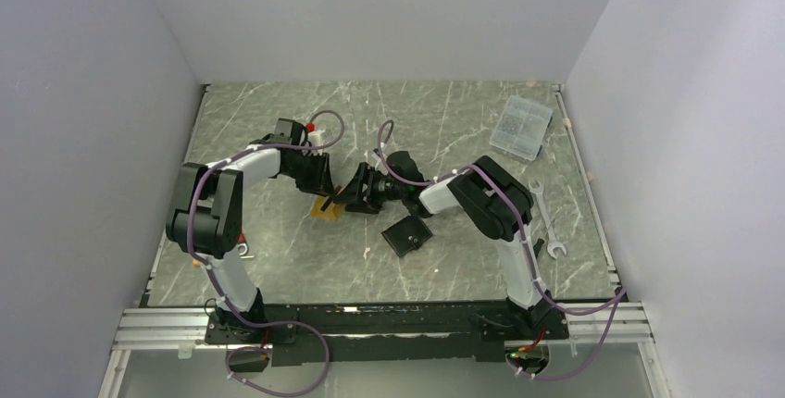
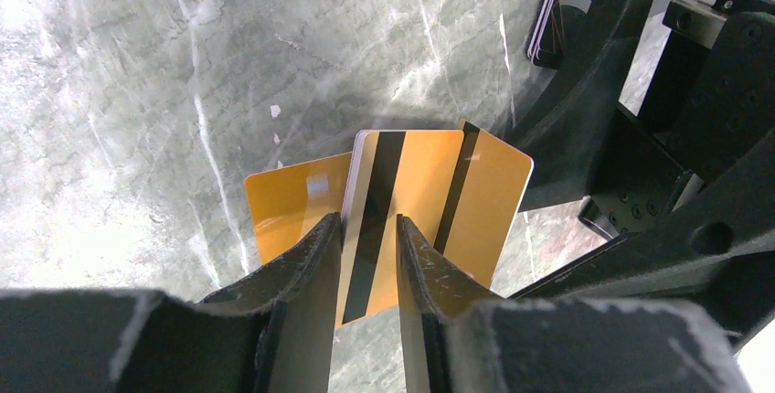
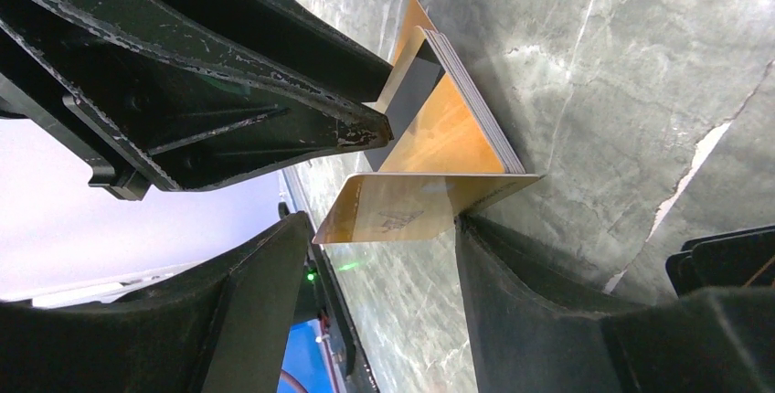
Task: Put the credit cards into the card holder
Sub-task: Pick up the credit card from the center of the board.
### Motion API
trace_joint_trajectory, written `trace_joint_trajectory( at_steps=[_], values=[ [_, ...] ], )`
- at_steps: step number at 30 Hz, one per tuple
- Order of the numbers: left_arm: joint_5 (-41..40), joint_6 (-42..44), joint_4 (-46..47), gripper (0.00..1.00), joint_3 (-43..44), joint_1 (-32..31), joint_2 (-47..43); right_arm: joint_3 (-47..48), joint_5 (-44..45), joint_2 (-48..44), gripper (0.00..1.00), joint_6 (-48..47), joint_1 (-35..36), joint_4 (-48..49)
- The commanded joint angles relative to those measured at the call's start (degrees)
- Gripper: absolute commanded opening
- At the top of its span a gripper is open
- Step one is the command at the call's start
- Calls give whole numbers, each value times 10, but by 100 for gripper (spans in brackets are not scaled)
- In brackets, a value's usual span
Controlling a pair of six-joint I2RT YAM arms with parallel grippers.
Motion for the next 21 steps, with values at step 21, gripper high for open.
trace_joint_trajectory(
  at_steps=[21],
  values=[
    [-40,26,-60,33,9,-30,-45,-6,32,5,65,-5,5,-7]
  ],
)
